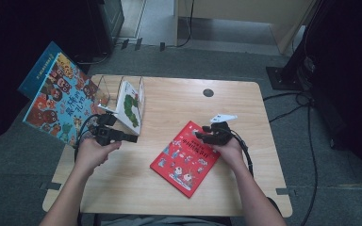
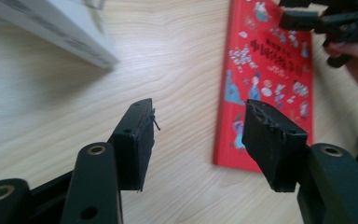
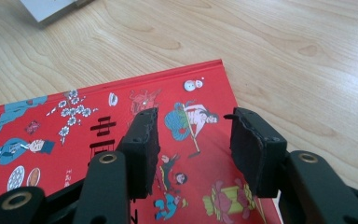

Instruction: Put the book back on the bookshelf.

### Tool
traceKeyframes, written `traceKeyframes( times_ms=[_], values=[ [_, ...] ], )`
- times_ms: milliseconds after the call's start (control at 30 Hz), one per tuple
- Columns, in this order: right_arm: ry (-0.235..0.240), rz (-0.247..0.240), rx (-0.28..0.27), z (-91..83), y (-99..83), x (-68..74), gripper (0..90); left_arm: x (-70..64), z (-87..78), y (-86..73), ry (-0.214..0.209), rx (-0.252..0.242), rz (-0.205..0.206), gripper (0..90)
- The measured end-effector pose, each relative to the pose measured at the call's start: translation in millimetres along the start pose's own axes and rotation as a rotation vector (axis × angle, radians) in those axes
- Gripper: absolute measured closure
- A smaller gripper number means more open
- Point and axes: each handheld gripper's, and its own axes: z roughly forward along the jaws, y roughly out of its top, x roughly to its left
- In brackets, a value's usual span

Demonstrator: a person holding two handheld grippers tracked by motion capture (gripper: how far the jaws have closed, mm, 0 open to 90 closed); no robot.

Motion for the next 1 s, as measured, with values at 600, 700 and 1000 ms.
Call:
traceKeyframes(
  times_ms=[600, 700, 1000],
  values=[
    [-0.060, 0.014, 0.004, -28.3, -31.4, 1.9, 52.9, -6.8, 50.0, -4.9, -0.028, 0.036, 0.086, 48.1],
    [-0.066, 0.028, -0.007, -34.7, -37.6, 1.7, 53.1, -8.3, 55.9, -4.0, -0.026, 0.031, 0.105, 49.6],
    [-0.103, 0.035, -0.022, -55.8, -57.1, 2.6, 54.9, -11.2, 75.3, 0.7, -0.009, 0.073, 0.157, 48.6]
  ],
)
